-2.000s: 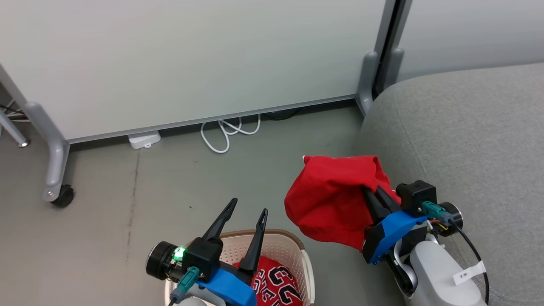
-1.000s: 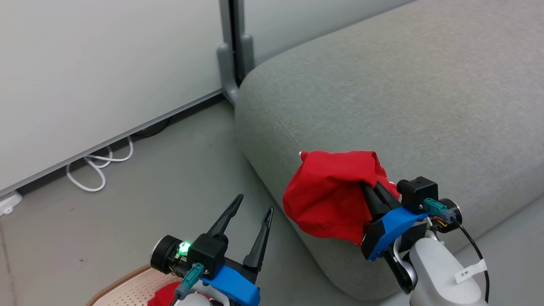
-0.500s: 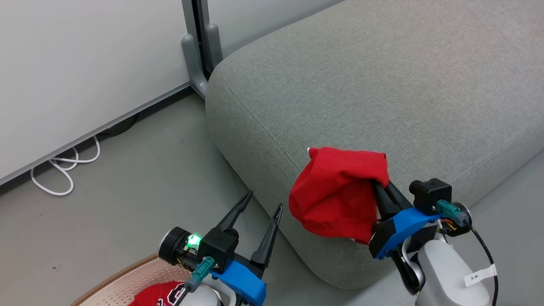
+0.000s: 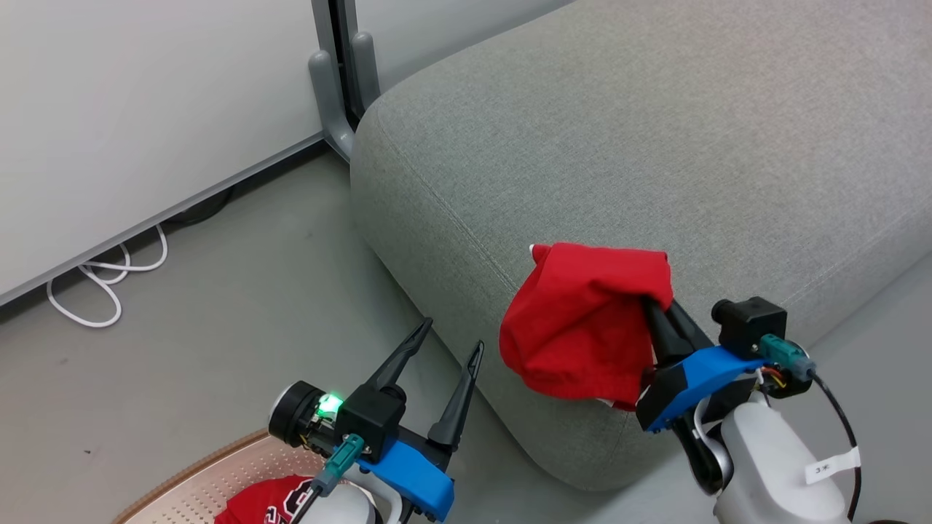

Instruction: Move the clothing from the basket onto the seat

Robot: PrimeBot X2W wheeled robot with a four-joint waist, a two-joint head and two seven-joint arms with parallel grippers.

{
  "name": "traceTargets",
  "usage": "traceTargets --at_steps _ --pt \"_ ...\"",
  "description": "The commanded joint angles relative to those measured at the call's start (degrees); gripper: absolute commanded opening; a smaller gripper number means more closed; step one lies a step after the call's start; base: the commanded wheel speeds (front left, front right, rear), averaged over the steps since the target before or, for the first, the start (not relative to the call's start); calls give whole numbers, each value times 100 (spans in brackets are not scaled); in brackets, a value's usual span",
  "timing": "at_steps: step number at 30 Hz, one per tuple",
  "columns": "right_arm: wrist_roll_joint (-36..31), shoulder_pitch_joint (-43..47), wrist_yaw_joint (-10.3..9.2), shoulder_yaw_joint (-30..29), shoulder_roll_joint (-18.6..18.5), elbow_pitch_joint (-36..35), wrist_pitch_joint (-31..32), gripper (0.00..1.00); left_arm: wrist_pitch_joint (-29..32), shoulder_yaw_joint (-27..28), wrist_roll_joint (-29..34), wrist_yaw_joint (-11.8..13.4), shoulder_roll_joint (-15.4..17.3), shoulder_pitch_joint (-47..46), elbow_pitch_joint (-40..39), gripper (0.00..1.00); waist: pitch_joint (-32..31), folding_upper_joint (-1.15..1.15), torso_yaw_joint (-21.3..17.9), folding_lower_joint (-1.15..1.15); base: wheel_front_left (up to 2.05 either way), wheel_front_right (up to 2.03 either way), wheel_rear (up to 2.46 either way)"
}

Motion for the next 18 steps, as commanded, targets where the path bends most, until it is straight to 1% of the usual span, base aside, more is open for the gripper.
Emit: traceTargets --at_steps 1,4,7,11,14,18 --pt "73 -125 3 -67 -3 -50 -21 0 -26 47 42 -4 48 5 -70 100 59 0 -2 0 0 0 0" --pt "65 -323 3 -256 -4 -90 -21 0 -26 115 100 -5 106 61 -170 100 178 0 -11 0 0 0 0" --pt "-34 -579 3 -608 -3 -157 -21 0 -26 99 138 -5 170 18 -280 100 386 0 79 0 0 0 0" --pt "-194 -931 3 -1209 -1 -274 -21 0 -26 -34 175 -6 280 -166 -487 100 747 0 295 0 0 0 0" --pt "-361 -1246 3 -1664 -9 -351 -21 0 -26 -117 187 -5 445 -297 -643 100 1074 0 465 0 0 0 0" --pt "-483 -1652 3 -2237 -188 -490 -21 0 -26 -273 230 -5 649 -526 -873 100 1537 0 693 0 0 0 0"
